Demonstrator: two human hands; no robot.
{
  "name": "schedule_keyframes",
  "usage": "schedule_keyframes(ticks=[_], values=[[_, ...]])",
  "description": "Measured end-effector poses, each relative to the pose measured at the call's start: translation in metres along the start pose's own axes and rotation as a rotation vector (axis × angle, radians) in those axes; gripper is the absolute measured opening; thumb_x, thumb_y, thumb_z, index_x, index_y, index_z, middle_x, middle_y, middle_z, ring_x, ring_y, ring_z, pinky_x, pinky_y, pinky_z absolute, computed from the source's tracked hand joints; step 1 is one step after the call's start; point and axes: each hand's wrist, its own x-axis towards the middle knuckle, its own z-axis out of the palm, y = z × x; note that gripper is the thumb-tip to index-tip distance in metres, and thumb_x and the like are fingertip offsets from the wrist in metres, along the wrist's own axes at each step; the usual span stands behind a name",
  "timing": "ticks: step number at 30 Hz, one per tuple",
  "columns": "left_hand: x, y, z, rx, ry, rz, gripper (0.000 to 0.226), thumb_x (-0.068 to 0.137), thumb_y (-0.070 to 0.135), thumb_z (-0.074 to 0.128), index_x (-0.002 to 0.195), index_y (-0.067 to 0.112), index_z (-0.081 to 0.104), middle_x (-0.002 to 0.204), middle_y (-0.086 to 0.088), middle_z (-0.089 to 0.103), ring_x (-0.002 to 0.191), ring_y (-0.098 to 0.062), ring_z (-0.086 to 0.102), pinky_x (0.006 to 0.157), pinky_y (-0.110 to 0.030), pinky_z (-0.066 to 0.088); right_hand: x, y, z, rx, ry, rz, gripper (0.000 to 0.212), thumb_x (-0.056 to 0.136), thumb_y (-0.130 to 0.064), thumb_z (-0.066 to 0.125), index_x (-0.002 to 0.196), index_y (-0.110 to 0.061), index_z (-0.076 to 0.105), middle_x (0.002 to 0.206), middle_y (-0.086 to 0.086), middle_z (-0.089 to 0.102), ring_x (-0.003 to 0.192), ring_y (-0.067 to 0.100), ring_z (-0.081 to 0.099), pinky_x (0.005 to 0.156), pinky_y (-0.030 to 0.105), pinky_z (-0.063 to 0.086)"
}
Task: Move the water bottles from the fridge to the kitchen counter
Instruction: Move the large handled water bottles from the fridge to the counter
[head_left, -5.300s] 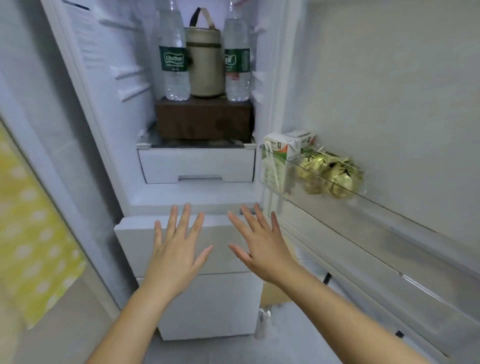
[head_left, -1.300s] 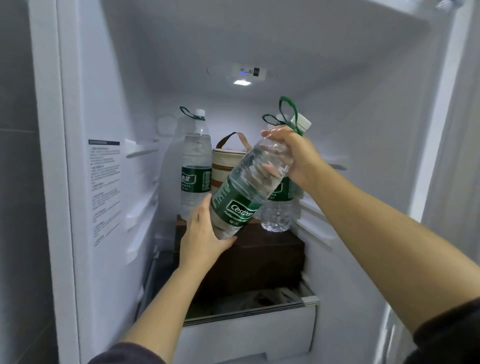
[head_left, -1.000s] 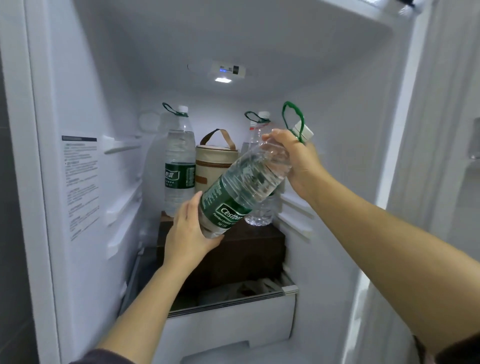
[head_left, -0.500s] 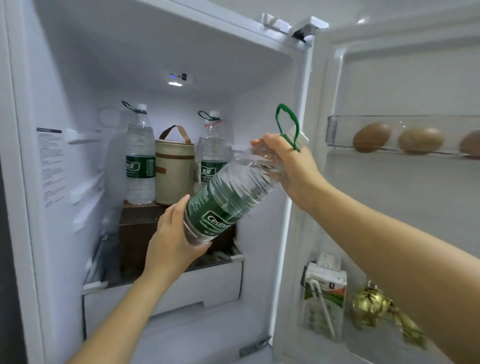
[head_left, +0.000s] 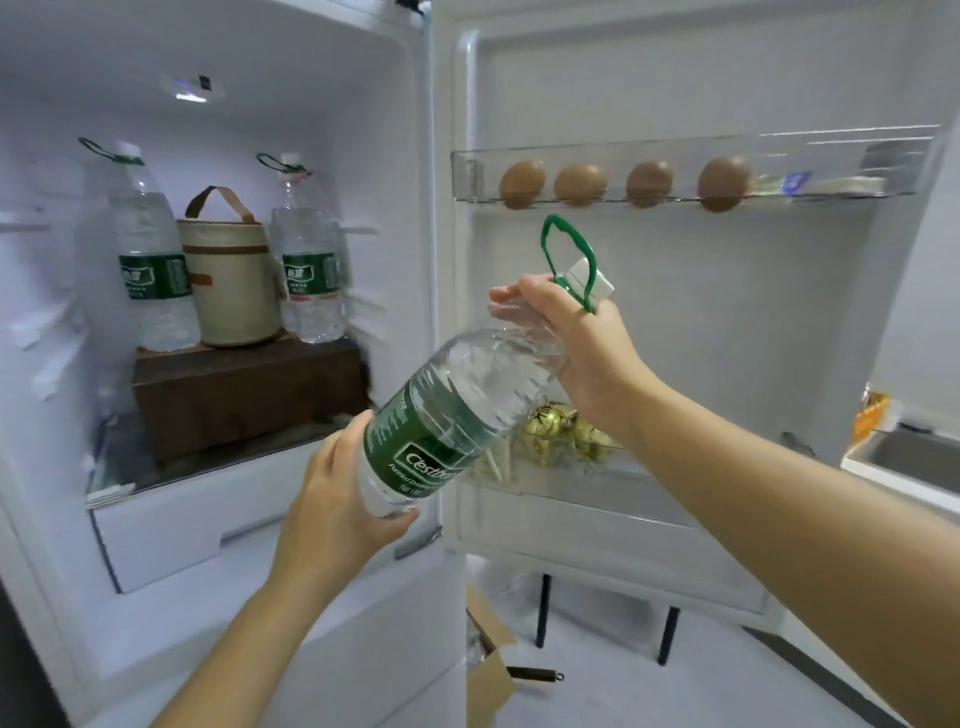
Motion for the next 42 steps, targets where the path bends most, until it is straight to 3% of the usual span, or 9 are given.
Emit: schedule_keyframes(ticks=[7,11,16,19,22,27,35,38,42], values=[[-0.013,0.011,0.031,-0.156,-0.166,0.058,0.111,0.054,0.038,0.090,0.143,0.043,0.024,0.138,0.014,0.043,0.124,-0.014,0.046,0.085,-0.038,0.050,-0.039,-0.001,-0.022,-0.091,0.192,0.002,0.013,0.071,-0.036,0.071,0.076,-0.026,0.078,0.102,-0.002,0.076,0.101,0.008,0.068,0.081,0.031,0.051],[-0.020,0.014,0.058,-0.213,-0.289,0.074,0.111,0.053,0.044,0.088,0.142,0.046,0.021,0.138,0.015,0.041,0.122,-0.014,0.048,0.085,-0.039,0.051,-0.061,0.011,-0.037,-0.097,0.349,0.009,0.011,0.071,-0.031,0.070,0.075,-0.024,0.078,0.103,0.001,0.076,0.105,0.017,0.068,0.096,0.045,0.052],[-0.036,0.030,0.092,-0.276,-0.458,0.113,0.113,0.056,0.043,0.087,0.142,0.051,0.015,0.140,0.015,0.039,0.121,-0.012,0.046,0.084,-0.033,0.046,-0.099,0.023,-0.064,-0.090,0.519,-0.035,0.015,0.077,-0.019,0.064,0.071,-0.019,0.078,0.090,0.005,0.077,0.095,0.022,0.073,0.091,0.041,0.054],[-0.047,0.050,0.109,-0.363,-0.551,0.164,0.110,0.056,0.041,0.086,0.140,0.056,0.016,0.127,0.026,0.038,0.117,-0.007,0.045,0.077,-0.024,0.044,-0.125,0.019,-0.087,-0.061,0.663,-0.045,0.010,0.073,-0.016,0.064,0.072,-0.013,0.074,0.081,0.007,0.075,0.084,0.021,0.073,0.081,0.033,0.056],[-0.061,0.077,0.128,-0.382,-0.637,0.216,0.107,0.055,0.046,0.083,0.139,0.054,0.018,0.122,0.027,0.039,0.118,-0.009,0.047,0.082,-0.032,0.047,-0.153,0.011,-0.111,-0.104,0.745,-0.054,0.009,0.072,-0.013,0.063,0.071,-0.011,0.071,0.074,0.006,0.073,0.078,0.020,0.070,0.081,0.034,0.056],[-0.093,0.146,0.161,-0.468,-0.753,0.308,0.102,0.053,0.050,0.077,0.138,0.055,0.020,0.129,0.022,0.042,0.117,-0.009,0.048,0.085,-0.040,0.051,-0.212,-0.018,-0.166,-0.204,0.886,-0.060,0.013,0.067,-0.017,0.064,0.075,-0.007,0.070,0.073,0.007,0.070,0.077,0.017,0.067,0.078,0.031,0.054],[-0.179,0.278,0.211,-0.512,-0.858,0.394,0.098,0.052,0.055,0.071,0.136,0.053,0.021,0.127,0.026,0.042,0.119,-0.007,0.046,0.077,-0.038,0.053,-0.320,-0.068,-0.270,-0.344,1.031,-0.085,0.012,0.069,-0.015,0.067,0.059,-0.021,0.073,0.067,-0.001,0.070,0.076,0.019,0.069,0.080,0.038,0.054],[-0.211,0.325,0.224,-0.532,-0.893,0.404,0.101,0.053,0.056,0.073,0.137,0.055,0.019,0.129,0.026,0.041,0.115,-0.006,0.048,0.071,-0.031,0.048,-0.359,-0.087,-0.312,-0.366,1.093,-0.074,0.012,0.071,-0.011,0.067,0.063,-0.017,0.073,0.066,0.001,0.071,0.070,0.017,0.070,0.074,0.032,0.054],[-0.246,0.380,0.235,-0.573,-0.918,0.422,0.103,0.053,0.056,0.074,0.140,0.051,0.018,0.133,0.023,0.041,0.117,-0.005,0.047,0.077,-0.032,0.050,-0.398,-0.112,-0.358,-0.400,1.127,-0.052,0.008,0.073,-0.011,0.065,0.074,-0.005,0.070,0.070,0.004,0.072,0.072,0.019,0.071,0.072,0.031,0.057]])
